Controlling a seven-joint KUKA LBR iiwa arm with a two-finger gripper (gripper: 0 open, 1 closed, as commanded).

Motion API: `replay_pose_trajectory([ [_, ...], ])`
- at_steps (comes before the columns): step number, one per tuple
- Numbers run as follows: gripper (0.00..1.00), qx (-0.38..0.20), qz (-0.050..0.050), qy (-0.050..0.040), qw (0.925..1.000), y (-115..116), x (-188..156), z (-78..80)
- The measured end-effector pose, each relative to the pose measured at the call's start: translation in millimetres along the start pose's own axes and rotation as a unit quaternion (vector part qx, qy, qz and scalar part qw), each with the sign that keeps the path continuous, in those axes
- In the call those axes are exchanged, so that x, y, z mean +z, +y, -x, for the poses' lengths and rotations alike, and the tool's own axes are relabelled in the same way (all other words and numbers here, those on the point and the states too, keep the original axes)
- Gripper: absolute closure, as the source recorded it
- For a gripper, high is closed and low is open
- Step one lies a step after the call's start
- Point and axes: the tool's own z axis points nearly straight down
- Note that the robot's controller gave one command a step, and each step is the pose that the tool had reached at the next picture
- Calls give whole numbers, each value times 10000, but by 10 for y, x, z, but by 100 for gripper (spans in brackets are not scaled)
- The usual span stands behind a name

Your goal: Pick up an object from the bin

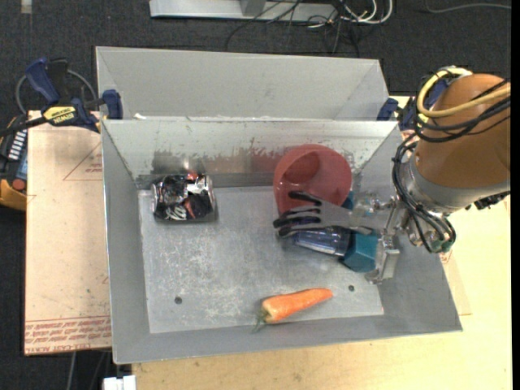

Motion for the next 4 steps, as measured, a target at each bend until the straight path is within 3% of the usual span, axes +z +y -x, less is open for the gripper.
replay_pose_trajectory([
  [1,0,-19,-5,-41,10000,5,-45,14],
  [2,0,241,3,-55,9997,276,1161,890],
  [3,0,594,3,-38,9982,348,908,806],
  [4,0,1745,22,-55,9846,274,1260,1233],
])
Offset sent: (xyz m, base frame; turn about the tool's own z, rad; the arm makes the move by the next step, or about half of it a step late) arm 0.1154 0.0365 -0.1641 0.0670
